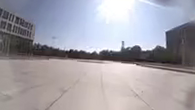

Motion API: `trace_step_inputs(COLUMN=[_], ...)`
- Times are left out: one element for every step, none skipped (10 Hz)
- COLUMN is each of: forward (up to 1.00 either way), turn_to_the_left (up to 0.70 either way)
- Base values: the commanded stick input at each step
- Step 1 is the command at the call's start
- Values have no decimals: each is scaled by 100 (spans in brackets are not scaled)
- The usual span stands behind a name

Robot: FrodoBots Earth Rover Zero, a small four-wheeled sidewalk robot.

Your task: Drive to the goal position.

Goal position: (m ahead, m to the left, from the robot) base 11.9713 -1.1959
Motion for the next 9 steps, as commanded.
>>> trace_step_inputs(forward=[70, 70, 70, 70, 70, 70, 70, 70, 70], turn_to_the_left=[0, 0, 0, 0, 0, 0, 0, 0, 0])
